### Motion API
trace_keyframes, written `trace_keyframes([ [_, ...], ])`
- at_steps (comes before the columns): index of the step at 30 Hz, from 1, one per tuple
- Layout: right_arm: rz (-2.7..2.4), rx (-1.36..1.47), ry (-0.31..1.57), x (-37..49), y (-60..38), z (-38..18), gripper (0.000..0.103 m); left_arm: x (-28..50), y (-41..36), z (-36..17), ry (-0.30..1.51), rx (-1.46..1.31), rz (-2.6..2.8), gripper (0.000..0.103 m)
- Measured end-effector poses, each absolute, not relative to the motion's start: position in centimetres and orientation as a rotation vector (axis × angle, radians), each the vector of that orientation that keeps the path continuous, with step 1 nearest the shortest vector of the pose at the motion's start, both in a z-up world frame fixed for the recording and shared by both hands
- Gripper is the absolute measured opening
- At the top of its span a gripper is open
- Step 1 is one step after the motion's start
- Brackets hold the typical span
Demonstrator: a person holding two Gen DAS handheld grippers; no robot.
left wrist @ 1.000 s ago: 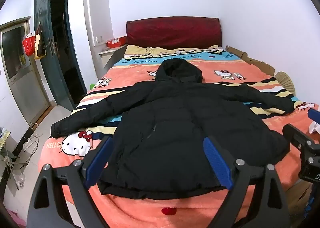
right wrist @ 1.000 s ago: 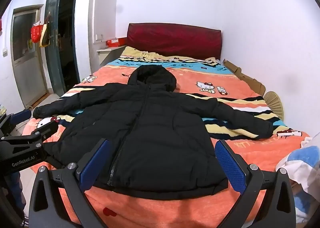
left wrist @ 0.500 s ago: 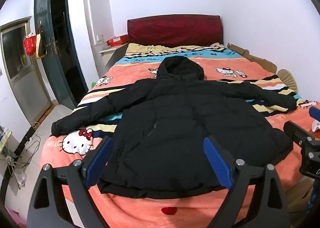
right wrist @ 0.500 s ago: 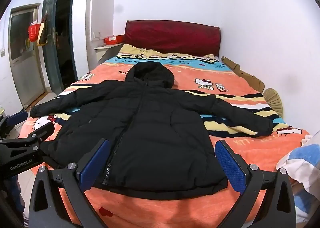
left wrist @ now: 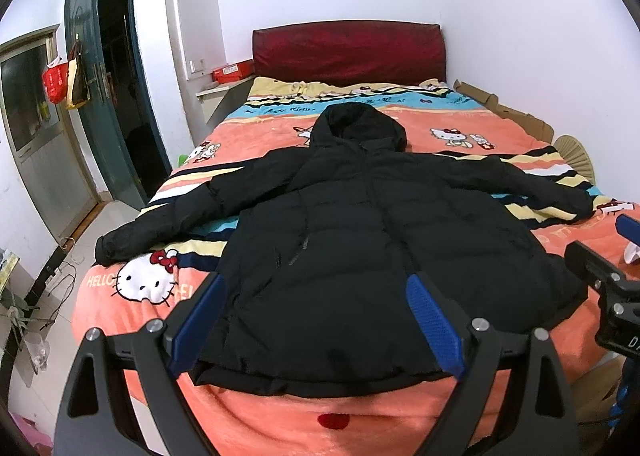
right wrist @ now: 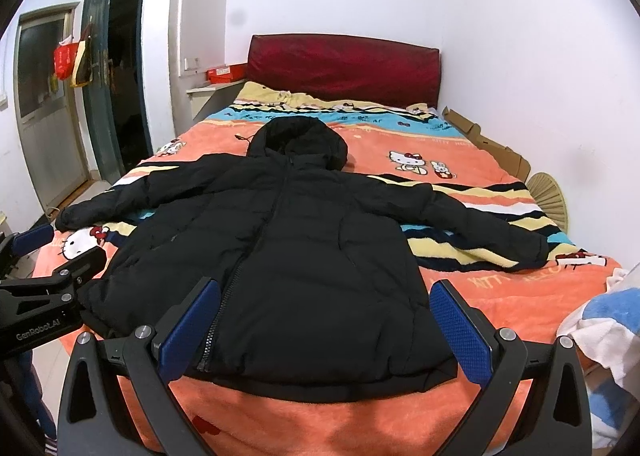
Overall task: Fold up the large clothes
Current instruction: 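Move both grippers toward the jacket hem, fingers open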
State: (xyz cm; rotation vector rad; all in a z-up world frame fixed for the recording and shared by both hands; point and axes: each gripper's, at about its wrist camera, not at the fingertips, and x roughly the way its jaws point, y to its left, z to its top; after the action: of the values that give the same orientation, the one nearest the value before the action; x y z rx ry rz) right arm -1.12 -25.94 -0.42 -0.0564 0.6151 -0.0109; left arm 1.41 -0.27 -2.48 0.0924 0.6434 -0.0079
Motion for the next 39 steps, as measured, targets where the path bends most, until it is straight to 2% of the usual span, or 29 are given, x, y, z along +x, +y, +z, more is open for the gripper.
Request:
trace_keyframes([
  [39, -0.063, -0.042, 0.682, 1.3, -27.0, -2.4, 0.103, 4.4, -0.1, -4.7, 0.757, 0.09, -0.078, 0.092],
])
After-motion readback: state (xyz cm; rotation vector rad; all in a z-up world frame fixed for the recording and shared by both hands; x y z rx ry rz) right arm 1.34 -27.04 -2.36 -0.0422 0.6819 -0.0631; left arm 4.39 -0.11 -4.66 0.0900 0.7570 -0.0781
